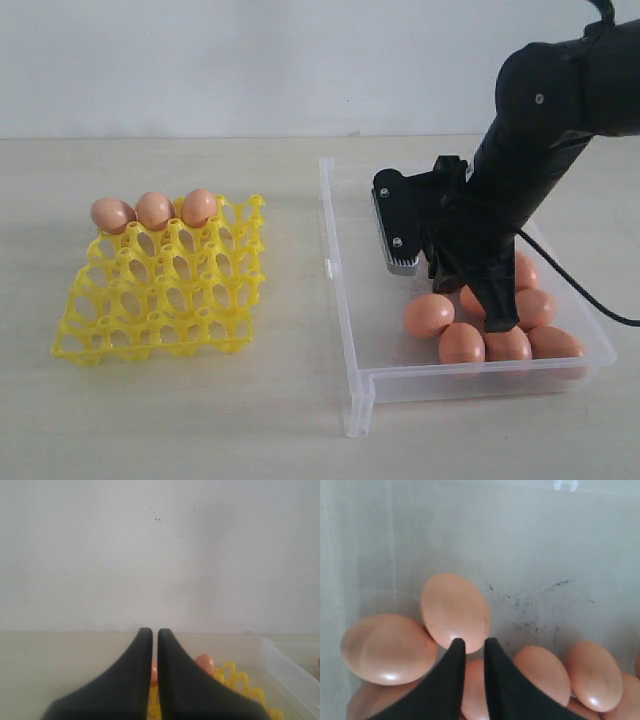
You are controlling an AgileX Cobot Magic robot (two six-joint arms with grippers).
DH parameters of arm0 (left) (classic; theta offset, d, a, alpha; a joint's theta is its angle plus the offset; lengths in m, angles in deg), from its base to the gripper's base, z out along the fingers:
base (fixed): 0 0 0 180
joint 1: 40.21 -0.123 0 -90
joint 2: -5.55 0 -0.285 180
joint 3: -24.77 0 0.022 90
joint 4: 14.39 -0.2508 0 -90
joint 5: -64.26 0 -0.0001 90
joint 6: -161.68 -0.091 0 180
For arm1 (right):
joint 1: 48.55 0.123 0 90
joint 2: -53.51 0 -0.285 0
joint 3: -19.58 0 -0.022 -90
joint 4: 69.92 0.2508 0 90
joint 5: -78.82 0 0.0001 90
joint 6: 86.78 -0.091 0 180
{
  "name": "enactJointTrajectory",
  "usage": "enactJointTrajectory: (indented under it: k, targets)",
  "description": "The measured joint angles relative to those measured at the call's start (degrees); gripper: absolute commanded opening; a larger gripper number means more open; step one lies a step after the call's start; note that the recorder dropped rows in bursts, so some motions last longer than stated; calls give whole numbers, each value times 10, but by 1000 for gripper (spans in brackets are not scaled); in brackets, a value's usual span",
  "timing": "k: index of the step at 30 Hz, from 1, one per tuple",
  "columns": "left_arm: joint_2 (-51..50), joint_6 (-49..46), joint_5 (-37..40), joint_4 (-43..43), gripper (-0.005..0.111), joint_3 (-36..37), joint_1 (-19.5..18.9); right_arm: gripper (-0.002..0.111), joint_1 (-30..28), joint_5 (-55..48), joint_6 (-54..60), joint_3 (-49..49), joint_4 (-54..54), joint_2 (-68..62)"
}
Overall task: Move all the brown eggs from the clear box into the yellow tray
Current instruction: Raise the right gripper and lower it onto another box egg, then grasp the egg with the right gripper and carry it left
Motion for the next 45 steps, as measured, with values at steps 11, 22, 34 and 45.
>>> enactJointTrajectory:
  k: [11,22,34,45]
  targets:
    - [0,-1,0,-1,4,0,0,64,0,13,4,0,38,-39]
    - [0,-2,0,-6,4,0,0,51,0,63,4,1,51,-96]
    - [0,-2,0,-8,4,0,0,0,0,116,-78,1,48,-93]
    - [0,-2,0,-8,4,0,0,0,-1,256,131,1,454,-18]
